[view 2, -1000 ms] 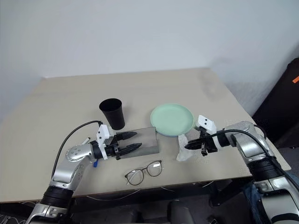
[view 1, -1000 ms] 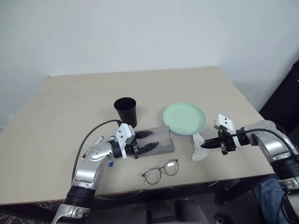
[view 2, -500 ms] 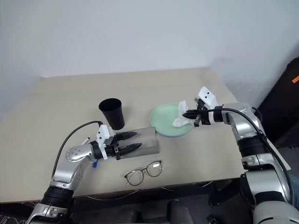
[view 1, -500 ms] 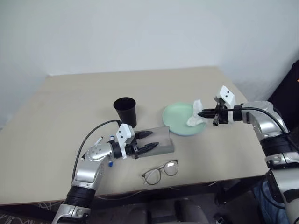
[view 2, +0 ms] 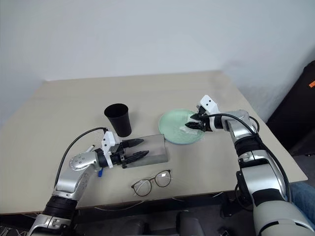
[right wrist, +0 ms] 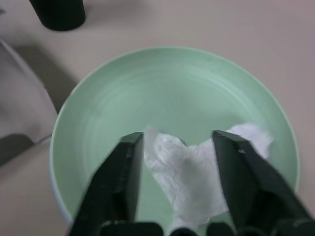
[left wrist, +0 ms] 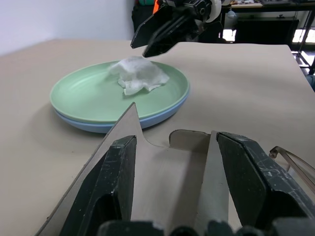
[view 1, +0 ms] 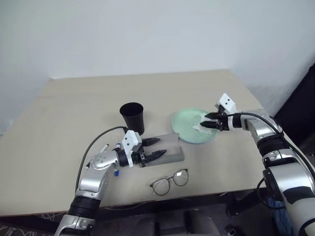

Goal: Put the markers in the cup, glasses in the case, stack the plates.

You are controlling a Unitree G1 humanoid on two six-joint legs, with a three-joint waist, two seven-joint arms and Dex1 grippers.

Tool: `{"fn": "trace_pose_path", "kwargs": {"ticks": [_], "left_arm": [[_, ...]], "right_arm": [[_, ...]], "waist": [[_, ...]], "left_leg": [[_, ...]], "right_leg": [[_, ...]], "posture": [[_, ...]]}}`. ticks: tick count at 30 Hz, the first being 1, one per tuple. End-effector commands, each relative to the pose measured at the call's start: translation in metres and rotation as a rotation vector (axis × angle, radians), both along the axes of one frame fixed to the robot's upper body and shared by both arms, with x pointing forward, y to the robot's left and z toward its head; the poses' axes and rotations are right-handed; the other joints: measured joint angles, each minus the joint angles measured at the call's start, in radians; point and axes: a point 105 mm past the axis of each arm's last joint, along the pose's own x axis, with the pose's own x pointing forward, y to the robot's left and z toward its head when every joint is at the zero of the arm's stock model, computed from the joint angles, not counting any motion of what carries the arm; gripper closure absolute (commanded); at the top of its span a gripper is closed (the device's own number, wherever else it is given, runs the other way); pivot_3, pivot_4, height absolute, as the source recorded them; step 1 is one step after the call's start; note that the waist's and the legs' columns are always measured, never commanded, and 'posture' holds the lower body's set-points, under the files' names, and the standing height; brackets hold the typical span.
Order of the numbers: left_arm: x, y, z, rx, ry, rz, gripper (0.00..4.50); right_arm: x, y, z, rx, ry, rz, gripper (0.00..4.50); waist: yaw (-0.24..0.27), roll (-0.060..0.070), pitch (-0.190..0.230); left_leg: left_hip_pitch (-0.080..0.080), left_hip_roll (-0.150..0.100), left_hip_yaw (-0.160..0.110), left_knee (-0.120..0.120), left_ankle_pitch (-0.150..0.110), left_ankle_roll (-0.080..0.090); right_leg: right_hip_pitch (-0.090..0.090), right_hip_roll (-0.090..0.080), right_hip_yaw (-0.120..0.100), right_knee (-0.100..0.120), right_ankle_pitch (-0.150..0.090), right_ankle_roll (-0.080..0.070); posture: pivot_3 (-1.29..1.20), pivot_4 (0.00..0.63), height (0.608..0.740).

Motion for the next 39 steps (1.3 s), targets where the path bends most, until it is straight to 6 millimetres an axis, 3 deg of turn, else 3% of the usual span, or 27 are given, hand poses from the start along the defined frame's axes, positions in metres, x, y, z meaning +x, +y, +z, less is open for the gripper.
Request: {"fn": "trace_pose_path", "kwargs": {"ticks": [1, 7, 12, 15, 21, 27, 39], "left_arm": [[0.000, 0.001, 0.015, -0.001, -0.061, -0.005, 1.77], [-0.006, -0.006, 0.023, 0.003, -0.028, -0.084, 1.77], [-0.017, -0.011, 0.023, 0.055, 0.047, -0.199, 1.77], [-0.021, -0.012, 0.024, 0.077, 0.110, -0.261, 1.77], [-0.036, -0.012, 0.027, 0.143, 0.273, -0.416, 1.77], [-0.044, -0.010, 0.023, 0.236, 0.361, -0.536, 1.77], [-0.034, -0.018, -0.006, 0.390, 0.427, -0.604, 1.77]], "right_arm": [[0.006, 0.002, 0.025, 0.010, -0.104, 0.022, 1.18], [-0.012, -0.008, 0.037, 0.049, -0.151, 0.104, 1.18], [-0.045, -0.013, 0.028, 0.021, -0.157, 0.244, 1.18], [-0.052, -0.012, 0.022, 0.014, -0.157, 0.263, 1.18], [-0.063, -0.001, 0.017, 0.033, -0.150, 0.302, 1.18], [-0.086, 0.008, 0.003, 0.011, -0.125, 0.402, 1.18], [-0.109, 0.032, 0.001, 0.095, -0.151, 0.497, 1.18]], "waist": [[-0.001, 0.000, 0.000], [0.002, 0.000, 0.000], [0.002, 0.000, 0.000], [-0.002, 0.000, 0.000], [-0.001, 0.000, 0.000], [0.000, 0.000, 0.000], [0.001, -0.002, 0.001]], "left_leg": [[0.000, 0.000, 0.000, 0.000, 0.000, 0.000], [0.000, 0.000, -0.001, 0.000, 0.000, 0.000], [0.000, -0.001, -0.001, 0.000, -0.001, 0.001], [0.000, 0.000, 0.001, 0.000, -0.001, 0.001], [0.002, 0.001, -0.001, 0.001, 0.000, 0.001], [0.001, 0.001, -0.001, 0.001, -0.001, 0.001], [0.001, 0.001, -0.001, 0.002, 0.000, 0.001]], "right_leg": [[0.000, 0.000, 0.000, 0.000, 0.000, 0.000], [0.000, 0.000, 0.000, 0.001, 0.000, 0.000], [0.000, 0.000, 0.000, 0.000, -0.001, 0.001], [0.000, 0.000, 0.001, 0.000, -0.001, 0.001], [0.001, 0.002, 0.001, 0.002, -0.001, 0.001], [0.000, 0.003, 0.001, 0.001, -0.001, 0.001], [0.001, 0.003, 0.003, 0.001, -0.001, 0.001]], "posture": [[0.00, 0.000, 0.740], [0.00, 0.000, 0.740], [0.00, 0.000, 0.740], [0.00, 0.000, 0.740], [0.00, 0.000, 0.740], [0.00, 0.000, 0.740], [0.00, 0.000, 0.740]]}}
